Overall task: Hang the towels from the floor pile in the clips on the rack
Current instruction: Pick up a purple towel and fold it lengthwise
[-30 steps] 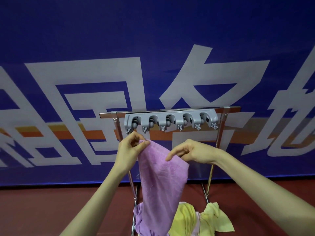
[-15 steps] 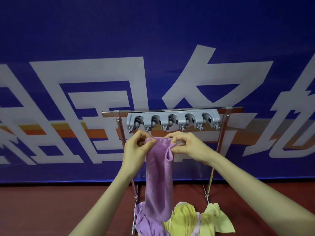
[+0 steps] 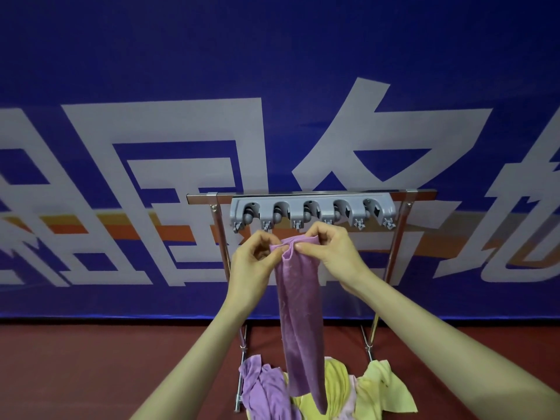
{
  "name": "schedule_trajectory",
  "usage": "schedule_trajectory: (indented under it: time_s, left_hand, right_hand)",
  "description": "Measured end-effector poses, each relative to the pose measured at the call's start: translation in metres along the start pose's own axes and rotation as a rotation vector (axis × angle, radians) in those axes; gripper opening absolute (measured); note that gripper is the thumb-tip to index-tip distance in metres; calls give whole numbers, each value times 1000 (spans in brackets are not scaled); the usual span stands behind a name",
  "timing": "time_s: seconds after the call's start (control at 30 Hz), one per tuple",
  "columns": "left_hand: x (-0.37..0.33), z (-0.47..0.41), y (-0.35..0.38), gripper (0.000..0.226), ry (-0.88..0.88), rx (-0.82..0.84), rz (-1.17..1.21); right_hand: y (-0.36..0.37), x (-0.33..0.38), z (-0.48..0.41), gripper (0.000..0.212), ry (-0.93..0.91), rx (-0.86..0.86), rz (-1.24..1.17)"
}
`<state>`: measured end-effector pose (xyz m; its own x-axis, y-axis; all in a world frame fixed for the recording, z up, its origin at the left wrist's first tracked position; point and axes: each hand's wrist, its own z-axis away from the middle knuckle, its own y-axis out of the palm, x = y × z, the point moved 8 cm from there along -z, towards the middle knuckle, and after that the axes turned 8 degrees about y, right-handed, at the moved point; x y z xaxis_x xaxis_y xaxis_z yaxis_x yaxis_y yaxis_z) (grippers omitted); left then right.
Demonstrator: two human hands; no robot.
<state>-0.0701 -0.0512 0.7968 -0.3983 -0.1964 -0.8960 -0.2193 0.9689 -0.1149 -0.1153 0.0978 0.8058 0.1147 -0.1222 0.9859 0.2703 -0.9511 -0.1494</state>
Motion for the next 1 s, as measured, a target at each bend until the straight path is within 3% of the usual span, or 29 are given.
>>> schedule_trajectory:
  time_s: [0.23,0.53,0.8,0.87,1.0]
  left_hand:
    - [-6,2,-3,19,30,6,27]
    - [-13,2,-1,5,67,81,19]
    - [-1,15,20,23,16,241,115]
    - [0,13,19,7,31,205,98]
    - [-4,7,16,14,46,91,129]
  right_hand:
    - [-7,6,2,20,-6,-90,-36]
    - [-7,11,3,17,39,-73,-100]
    - [-11,22,2,14,54,-88,-191]
    - [-14,23,1,17,60,-110,-199]
    - [-20,28,1,24,59,-152,-193]
